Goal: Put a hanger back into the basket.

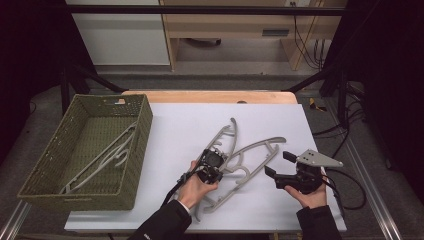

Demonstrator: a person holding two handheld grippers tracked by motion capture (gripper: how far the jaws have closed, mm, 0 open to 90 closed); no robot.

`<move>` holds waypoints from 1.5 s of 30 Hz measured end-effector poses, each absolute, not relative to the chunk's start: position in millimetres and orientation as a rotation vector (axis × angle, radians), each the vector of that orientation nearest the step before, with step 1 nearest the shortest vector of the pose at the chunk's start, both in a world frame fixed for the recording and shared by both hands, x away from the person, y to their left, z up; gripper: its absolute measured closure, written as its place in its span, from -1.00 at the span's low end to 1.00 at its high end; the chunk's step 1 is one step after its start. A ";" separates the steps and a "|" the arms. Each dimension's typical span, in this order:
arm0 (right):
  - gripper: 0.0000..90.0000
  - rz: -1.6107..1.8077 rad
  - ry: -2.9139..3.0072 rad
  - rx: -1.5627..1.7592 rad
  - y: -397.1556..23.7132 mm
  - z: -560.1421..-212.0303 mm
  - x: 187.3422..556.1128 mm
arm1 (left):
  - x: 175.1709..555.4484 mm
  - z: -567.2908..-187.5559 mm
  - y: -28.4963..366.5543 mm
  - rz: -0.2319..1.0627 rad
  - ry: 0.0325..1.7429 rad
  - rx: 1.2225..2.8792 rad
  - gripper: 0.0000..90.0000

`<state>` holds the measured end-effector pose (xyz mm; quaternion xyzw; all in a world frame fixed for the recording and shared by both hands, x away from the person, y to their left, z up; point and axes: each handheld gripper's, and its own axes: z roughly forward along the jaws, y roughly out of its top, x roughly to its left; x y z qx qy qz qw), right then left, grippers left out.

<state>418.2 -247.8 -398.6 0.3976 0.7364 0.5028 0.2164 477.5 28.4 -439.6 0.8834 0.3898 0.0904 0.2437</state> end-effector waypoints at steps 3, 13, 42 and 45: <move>-0.65 1.397 2.035 1.106 -248.8 -397.9 417.6 | 473.0 -434.5 35.4 0.235 1.039 2.404 0.83; -0.65 1.401 2.028 1.106 -250.1 -397.1 417.2 | 449.0 -385.6 87.0 0.173 0.886 2.288 0.83; -0.81 1.406 2.026 1.090 -250.9 -394.7 415.5 | 433.0 -239.3 190.3 0.252 0.683 2.223 0.83; -0.82 1.402 2.025 1.094 -250.7 -395.0 415.7 | 438.2 -231.6 212.2 0.271 0.707 2.212 0.83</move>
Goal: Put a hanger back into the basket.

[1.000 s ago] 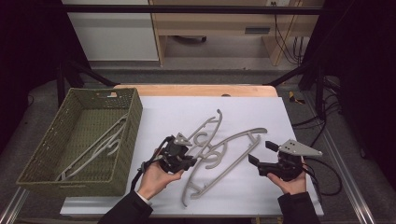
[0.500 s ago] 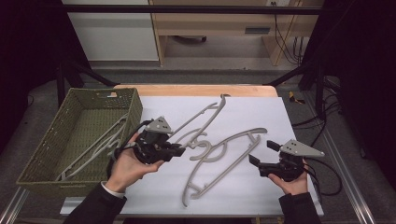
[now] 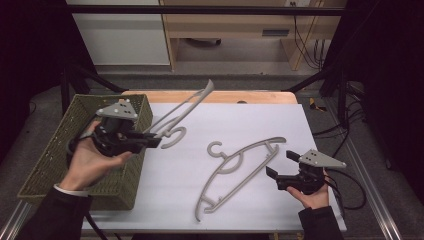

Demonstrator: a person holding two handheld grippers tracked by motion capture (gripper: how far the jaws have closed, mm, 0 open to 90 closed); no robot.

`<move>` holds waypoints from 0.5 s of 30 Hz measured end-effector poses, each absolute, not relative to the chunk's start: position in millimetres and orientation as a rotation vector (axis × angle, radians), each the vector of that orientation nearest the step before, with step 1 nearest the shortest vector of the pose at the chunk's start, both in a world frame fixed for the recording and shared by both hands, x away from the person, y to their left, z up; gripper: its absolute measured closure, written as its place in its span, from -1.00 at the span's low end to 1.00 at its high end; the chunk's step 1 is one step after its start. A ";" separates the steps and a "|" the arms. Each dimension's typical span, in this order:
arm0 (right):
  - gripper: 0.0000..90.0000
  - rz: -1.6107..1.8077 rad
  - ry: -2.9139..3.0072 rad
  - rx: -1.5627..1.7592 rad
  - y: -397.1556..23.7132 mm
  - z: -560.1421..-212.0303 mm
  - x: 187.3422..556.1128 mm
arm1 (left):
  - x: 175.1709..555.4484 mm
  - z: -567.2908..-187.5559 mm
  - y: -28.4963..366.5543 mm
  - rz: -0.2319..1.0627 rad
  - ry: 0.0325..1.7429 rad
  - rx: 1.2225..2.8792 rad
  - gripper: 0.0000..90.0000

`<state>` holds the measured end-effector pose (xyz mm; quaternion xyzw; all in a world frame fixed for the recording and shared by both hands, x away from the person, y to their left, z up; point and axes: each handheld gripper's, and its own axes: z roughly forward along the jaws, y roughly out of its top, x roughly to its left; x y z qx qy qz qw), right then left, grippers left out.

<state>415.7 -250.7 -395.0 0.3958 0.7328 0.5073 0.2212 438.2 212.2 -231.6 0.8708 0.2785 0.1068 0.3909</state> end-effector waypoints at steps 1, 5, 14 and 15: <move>-0.83 1.402 2.024 1.097 -250.5 -395.0 415.7 | 442.3 -229.9 224.4 0.292 0.712 2.212 0.83; -0.83 1.402 2.023 1.103 -250.1 -395.1 415.8 | 450.8 -232.0 246.7 0.302 0.736 2.208 0.83; -0.83 1.385 2.036 1.099 -248.8 -397.3 417.1 | 466.6 -248.0 298.9 0.344 0.802 2.190 0.83; -0.83 1.386 2.033 1.103 -248.6 -397.4 417.2 | 466.6 -248.0 298.9 0.344 0.802 2.190 0.83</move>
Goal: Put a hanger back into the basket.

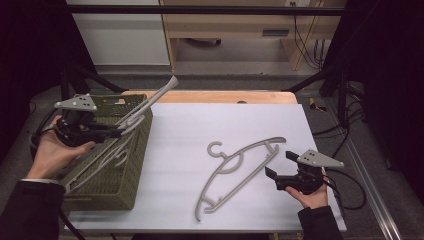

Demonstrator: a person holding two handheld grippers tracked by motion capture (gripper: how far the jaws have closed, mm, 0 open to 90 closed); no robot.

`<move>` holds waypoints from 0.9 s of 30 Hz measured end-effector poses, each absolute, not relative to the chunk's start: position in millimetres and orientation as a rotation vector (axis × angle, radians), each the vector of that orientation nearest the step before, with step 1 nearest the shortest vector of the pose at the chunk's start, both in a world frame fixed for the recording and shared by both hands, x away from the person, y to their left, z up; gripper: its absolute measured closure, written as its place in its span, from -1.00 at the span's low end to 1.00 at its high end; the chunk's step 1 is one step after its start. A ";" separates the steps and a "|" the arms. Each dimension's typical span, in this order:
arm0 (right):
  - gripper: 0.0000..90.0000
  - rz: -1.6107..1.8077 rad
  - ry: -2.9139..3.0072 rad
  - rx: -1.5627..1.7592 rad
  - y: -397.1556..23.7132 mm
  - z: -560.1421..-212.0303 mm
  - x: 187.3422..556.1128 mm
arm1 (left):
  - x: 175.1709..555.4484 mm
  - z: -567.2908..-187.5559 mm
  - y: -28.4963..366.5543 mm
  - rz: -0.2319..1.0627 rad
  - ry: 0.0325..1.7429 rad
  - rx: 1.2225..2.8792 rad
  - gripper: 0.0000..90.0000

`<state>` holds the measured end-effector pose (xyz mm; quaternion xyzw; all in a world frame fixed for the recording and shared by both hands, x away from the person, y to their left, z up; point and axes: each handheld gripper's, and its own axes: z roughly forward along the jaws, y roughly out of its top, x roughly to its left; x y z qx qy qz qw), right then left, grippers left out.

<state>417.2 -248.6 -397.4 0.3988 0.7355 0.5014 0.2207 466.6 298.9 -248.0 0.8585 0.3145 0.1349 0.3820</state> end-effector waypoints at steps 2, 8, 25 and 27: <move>-0.83 1.387 2.033 1.102 -248.7 -397.6 417.4 | 470.2 -253.7 314.0 0.361 0.826 2.184 0.83; -0.83 1.387 2.037 1.107 -248.4 -398.0 417.6 | 475.7 -266.6 338.6 0.381 0.875 2.153 0.83; -0.82 1.382 2.036 1.116 -248.1 -399.3 418.2 | 478.1 -312.9 375.1 0.397 0.963 2.191 0.83; -0.82 1.379 2.036 1.113 -248.4 -399.2 418.2 | 477.1 -317.1 379.4 0.405 0.969 2.194 0.83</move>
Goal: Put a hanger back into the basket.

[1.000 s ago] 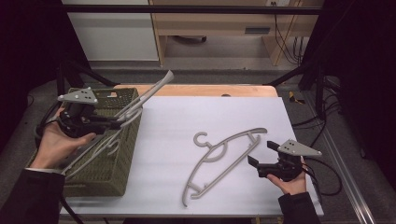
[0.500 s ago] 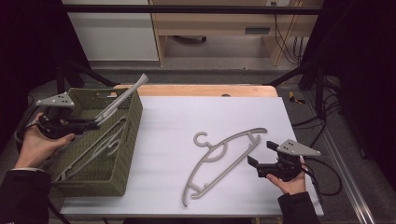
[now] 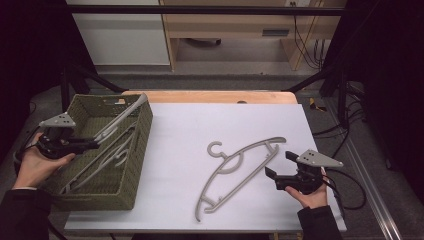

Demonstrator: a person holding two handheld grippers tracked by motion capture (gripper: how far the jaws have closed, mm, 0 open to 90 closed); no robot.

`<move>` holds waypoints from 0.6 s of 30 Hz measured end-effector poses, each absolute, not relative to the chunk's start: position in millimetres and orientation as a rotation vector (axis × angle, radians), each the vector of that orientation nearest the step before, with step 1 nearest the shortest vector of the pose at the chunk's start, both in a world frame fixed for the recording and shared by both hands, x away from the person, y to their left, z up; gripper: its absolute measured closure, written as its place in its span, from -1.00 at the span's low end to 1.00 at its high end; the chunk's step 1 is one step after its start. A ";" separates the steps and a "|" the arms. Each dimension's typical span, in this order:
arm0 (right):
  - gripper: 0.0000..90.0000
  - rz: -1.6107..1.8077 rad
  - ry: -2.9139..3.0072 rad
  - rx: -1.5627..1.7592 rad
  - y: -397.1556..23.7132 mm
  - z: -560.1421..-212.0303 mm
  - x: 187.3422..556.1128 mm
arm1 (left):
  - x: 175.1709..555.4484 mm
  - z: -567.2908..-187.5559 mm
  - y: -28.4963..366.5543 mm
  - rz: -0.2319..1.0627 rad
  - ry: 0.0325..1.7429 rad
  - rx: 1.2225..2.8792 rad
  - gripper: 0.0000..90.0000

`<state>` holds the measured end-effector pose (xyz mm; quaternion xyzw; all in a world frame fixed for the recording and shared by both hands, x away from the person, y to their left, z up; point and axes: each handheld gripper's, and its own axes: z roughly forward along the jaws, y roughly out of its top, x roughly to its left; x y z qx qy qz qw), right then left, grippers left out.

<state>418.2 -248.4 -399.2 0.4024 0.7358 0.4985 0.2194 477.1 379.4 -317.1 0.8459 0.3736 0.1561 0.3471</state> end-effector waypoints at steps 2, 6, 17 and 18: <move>-0.82 1.379 2.035 1.114 -248.3 -399.2 418.2 | 475.3 -321.8 385.1 0.421 0.984 2.195 0.83; -0.82 1.374 2.042 1.110 -248.3 -399.5 418.3 | 472.8 -331.2 396.2 0.415 1.027 2.156 0.83; -0.82 1.375 2.041 1.113 -247.6 -399.9 418.4 | 488.9 -371.3 380.9 0.405 1.120 2.209 0.82; -0.82 1.375 2.041 1.113 -247.6 -399.9 418.4 | 489.4 -375.2 380.9 0.398 1.127 2.203 0.82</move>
